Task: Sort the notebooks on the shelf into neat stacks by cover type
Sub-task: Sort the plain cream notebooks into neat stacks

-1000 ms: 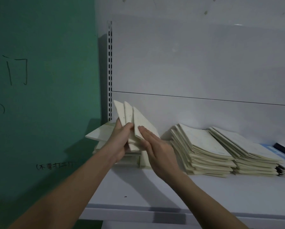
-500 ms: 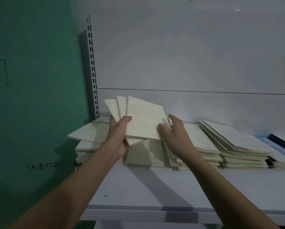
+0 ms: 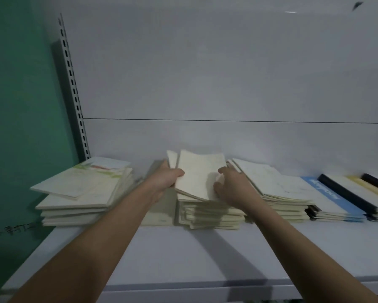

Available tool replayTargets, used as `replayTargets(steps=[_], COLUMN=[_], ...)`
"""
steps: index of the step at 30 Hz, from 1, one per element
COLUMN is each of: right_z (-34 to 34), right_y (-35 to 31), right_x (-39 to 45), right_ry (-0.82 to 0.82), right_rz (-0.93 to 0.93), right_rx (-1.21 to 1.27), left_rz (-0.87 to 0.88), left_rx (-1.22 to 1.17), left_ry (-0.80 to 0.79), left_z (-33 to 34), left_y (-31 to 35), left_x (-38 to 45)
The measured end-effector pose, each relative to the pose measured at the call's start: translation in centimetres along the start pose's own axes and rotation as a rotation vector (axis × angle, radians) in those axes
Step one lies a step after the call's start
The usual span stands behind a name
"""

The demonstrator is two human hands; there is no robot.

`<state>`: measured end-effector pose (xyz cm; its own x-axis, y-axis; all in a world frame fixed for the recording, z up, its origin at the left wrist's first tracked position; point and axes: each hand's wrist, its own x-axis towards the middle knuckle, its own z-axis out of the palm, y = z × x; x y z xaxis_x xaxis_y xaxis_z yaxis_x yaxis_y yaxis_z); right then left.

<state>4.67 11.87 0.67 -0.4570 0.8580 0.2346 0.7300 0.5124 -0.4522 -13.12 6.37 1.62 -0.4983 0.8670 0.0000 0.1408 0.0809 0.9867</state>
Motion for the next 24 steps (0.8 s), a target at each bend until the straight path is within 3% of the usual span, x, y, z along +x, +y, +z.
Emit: replayTargets(steps=[4, 8, 14, 21, 24], right_z=[1.2, 1.9, 2.1, 1.4, 1.0], right_y=[1.4, 2.5, 3.2, 2.4, 1.7], right_x=[1.2, 1.6, 2.7, 3.7, 3.3], right_ry=[-0.115, -0.118, -0.158, -0.217, -0.100], right_rz=[-0.079, -0.096, -0.142, -0.106, -0.144], right_rx=[-0.113, -0.077, -0.109, -0.209, -0.299], left_rz=[-0.013, -0.075, -0.083, -0.086, -0.069], left_rx=[0.160, -0.006, 0.048, -0.095, -0.129], left_ry=[0.027, 0.026, -0.037, -0.128, -0.119], left_z=[2.2, 2.5, 1.8, 2.2, 2.0], left_y=[-0.9, -1.6, -1.6, -1.3, -1.3], left_x=[1.3, 2.3, 2.6, 3.2, 2.2])
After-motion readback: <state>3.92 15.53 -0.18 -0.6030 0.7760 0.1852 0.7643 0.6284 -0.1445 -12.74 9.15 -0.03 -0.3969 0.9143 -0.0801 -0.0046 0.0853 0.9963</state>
